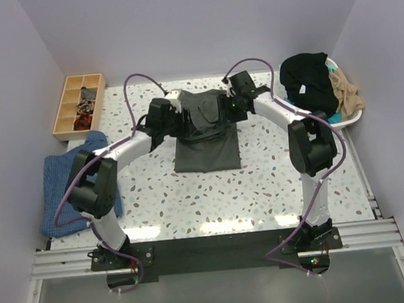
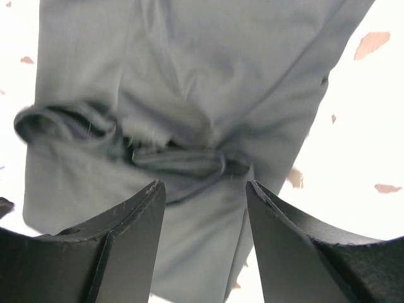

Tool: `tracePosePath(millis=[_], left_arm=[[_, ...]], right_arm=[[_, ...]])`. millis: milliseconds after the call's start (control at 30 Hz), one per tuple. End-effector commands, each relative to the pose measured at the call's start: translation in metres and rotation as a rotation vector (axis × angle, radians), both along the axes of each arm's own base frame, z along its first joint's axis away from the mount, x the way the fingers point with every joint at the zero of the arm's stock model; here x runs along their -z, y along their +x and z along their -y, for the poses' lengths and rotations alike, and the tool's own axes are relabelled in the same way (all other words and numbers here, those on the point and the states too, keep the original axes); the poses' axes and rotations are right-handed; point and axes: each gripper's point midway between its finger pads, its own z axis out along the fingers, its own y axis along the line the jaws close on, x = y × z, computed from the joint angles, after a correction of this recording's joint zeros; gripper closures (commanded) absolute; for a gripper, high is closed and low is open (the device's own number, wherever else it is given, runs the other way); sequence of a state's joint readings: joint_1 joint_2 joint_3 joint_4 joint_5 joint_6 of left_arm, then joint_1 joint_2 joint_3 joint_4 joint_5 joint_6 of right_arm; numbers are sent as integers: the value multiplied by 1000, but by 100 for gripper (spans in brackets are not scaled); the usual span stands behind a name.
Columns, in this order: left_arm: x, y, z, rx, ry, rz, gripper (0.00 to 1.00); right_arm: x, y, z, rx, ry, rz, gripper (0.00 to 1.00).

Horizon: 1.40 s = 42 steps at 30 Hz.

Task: Fold and stack the t-shirts
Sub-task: Fold the tshirt

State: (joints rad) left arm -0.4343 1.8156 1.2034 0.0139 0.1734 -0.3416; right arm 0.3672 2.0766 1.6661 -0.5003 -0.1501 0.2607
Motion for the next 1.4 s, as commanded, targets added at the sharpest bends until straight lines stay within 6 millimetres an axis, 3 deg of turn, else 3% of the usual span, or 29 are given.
tracePosePath(millis=[0,267,533,633,867,1100,1233,1367], left_arm=[[-2,-36,-3,10,-84,-31,42],[37,-54,5,37,-67,-127,42],[65,-24,11,-2,-32,-124,43],[60,-9,13,-20,-30,-86,43],[25,19,23,-16,-44,8,43],[26,44,25,-28,-11,50,43],[28,70,12,-72,55,103,43],[17,90,-5,-138,84,137,43]], right_arm=[[-42,-11,-4,-29,65,73,41],[-34,-24,-2,-35,69,41,41],[-39,-30,0,-41,66,47,41],[-39,-32,1,-43,67,47,41],[-30,-39,2,-46,65,28,41],[-20,-44,6,-43,51,6,41],[-24,-46,8,-38,42,16,41],[-32,-47,15,-20,24,42,41]])
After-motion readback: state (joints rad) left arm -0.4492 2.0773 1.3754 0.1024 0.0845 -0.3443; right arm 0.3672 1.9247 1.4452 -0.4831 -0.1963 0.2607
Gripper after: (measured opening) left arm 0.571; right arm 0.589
